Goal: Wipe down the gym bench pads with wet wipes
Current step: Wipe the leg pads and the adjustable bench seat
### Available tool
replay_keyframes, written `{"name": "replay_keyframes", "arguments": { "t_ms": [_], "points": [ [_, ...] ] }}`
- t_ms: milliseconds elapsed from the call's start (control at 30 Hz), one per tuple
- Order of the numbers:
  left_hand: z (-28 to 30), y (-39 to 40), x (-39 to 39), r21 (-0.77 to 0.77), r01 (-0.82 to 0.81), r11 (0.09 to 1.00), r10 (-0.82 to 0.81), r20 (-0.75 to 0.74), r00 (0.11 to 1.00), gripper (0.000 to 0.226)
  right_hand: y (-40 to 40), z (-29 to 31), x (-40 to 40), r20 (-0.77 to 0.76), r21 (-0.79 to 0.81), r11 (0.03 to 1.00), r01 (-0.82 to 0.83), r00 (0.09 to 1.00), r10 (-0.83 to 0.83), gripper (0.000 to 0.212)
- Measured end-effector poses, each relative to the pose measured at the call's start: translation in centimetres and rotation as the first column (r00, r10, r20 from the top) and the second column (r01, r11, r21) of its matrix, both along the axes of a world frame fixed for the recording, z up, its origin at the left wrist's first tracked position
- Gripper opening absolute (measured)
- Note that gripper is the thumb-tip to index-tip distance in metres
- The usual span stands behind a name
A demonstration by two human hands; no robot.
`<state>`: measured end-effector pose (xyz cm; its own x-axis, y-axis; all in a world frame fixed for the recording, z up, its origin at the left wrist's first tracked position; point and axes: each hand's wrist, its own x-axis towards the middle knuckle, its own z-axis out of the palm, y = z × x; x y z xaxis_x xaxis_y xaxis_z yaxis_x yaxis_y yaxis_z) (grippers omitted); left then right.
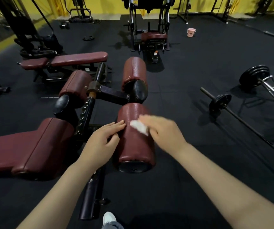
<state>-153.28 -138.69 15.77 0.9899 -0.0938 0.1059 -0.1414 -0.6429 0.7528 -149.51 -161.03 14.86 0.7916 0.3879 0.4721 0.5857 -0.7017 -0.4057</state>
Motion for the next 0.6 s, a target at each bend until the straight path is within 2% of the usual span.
{"name": "replay_keyframes", "arguments": {
  "t_ms": [100, 200, 300, 367, 433, 467, 533, 600],
  "points": [
    [-0.8, 0.6, -0.5, -0.027, -0.031, 0.999, 0.029, -0.052, 0.998, 0.055, 2.0, 1.2, 5.4, -0.095, -0.026, 0.980, 0.199, 0.975, -0.201, 0.041],
    [-1.8, 1.7, -0.8, -0.110, -0.045, 0.993, 0.029, -0.143, 0.989, 0.061, 2.6, 1.1, 5.5, -0.141, 0.061, 0.981, 0.183, 0.975, -0.173, 0.037],
    [-1.8, 2.3, -0.6, -0.150, -0.075, 0.986, 0.044, -0.204, 0.978, 0.061, 1.9, -0.2, -0.9, -0.104, 0.178, 0.984, 0.009, 0.995, 0.010, 0.050],
    [-1.2, 1.9, -0.6, -0.178, -0.072, 0.981, 0.043, -0.164, 0.986, 0.062, 1.2, -0.6, -6.0, -0.064, 0.221, 0.962, -0.164, 0.981, 0.182, 0.055],
    [-0.7, 1.0, -0.9, -0.160, -0.023, 0.987, 0.003, -0.123, 0.992, 0.065, 0.6, -0.7, -7.6, 0.025, 0.180, 0.930, -0.321, 0.946, 0.322, 0.055],
    [-0.5, 0.6, -1.0, -0.136, -0.002, 0.991, -0.014, -0.116, 0.993, 0.066, 0.4, -0.6, -6.7, 0.061, 0.130, 0.929, -0.347, 0.938, 0.342, 0.052],
    [-0.7, 0.3, -1.2, -0.125, -0.001, 0.992, -0.013, -0.111, 0.994, 0.066, 0.5, 0.0, -2.8, 0.044, 0.062, 0.965, -0.256, 0.966, 0.254, 0.045],
    [-1.1, 0.5, -1.2, -0.151, -0.023, 0.988, 0.005, -0.119, 0.993, 0.064, 0.8, 0.9, 2.0, -0.038, 0.037, 0.996, -0.085, 0.996, 0.086, 0.045]
  ]
}}
